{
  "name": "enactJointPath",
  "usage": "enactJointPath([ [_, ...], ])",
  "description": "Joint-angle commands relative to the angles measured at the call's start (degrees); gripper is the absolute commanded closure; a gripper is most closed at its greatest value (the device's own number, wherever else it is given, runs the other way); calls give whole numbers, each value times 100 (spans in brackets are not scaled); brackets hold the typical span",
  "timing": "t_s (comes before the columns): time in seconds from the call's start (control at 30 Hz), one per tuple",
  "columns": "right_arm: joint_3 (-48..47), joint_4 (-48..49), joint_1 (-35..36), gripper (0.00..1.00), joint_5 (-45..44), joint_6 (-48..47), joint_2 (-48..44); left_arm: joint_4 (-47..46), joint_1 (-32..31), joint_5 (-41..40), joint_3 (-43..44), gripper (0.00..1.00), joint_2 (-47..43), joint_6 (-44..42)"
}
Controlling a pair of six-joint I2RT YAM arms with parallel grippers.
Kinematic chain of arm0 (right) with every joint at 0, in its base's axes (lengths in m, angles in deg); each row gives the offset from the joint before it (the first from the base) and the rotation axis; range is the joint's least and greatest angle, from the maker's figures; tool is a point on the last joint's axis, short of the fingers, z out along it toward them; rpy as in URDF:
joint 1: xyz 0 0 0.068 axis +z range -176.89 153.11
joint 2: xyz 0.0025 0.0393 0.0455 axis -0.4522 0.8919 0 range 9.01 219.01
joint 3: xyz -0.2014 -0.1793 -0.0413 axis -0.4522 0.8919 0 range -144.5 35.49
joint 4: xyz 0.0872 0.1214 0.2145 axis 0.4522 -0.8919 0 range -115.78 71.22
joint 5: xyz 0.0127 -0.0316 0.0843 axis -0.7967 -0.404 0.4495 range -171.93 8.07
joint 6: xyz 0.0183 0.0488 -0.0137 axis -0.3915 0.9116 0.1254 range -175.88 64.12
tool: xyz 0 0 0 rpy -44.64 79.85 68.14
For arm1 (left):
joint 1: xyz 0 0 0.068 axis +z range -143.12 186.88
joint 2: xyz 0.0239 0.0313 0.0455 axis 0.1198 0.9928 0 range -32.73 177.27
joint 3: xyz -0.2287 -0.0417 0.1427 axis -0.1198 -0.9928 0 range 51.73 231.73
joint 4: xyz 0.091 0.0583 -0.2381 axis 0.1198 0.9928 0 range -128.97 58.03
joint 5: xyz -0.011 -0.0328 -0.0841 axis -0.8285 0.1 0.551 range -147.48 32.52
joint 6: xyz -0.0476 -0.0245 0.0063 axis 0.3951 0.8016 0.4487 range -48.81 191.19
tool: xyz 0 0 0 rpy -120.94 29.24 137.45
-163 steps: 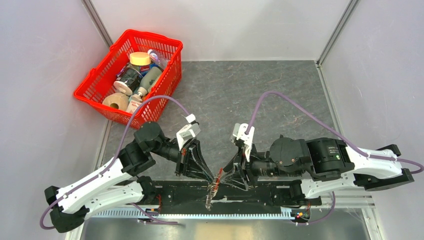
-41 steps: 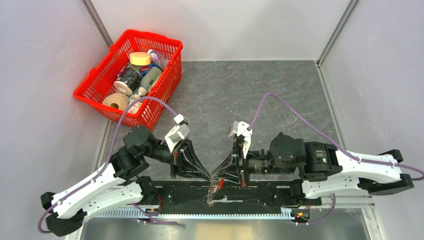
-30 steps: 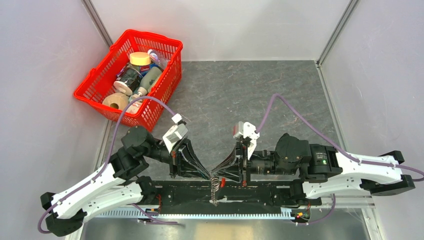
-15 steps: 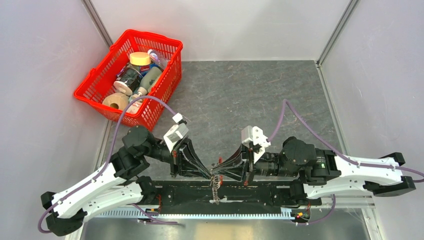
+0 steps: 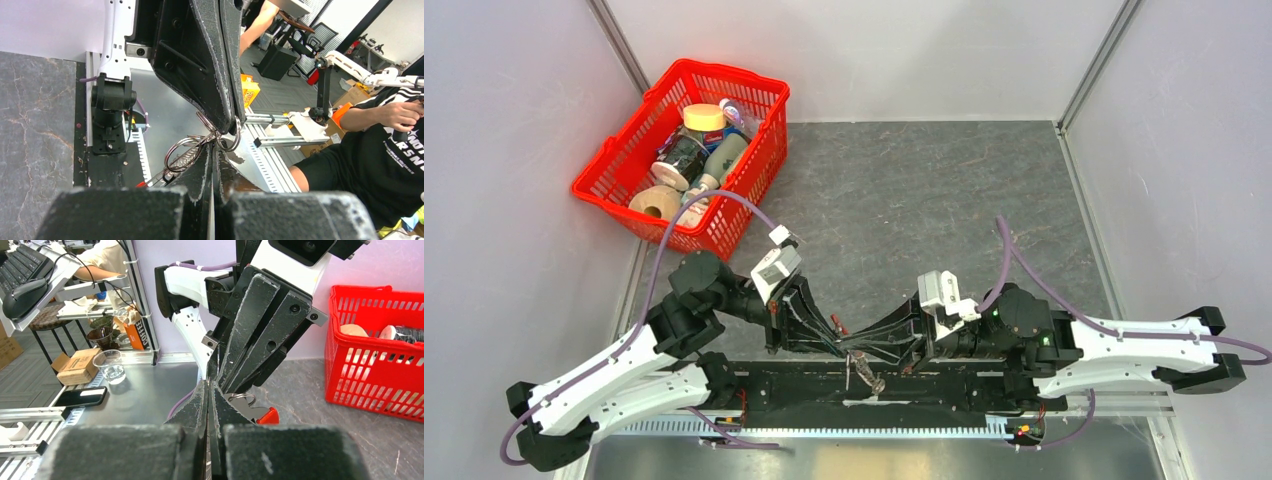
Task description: Put the keys on the keyring
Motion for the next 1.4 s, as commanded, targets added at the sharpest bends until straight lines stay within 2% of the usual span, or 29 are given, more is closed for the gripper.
enactJointPath([
  [0.0, 158, 1408, 33, 100, 104, -188, -107, -119, 0, 56, -2, 98, 101, 18],
  [0.3, 1090, 3006, 34, 100, -342, 73, -227, -157, 3, 47, 27, 98, 140, 28],
  [0.73, 1594, 4528, 30, 100, -571, 612, 216, -245, 1, 39, 35, 98, 193, 36],
  [1.37, 1707, 5996, 19, 100, -465, 1644, 1069, -403, 0, 21, -1, 98, -100, 47],
])
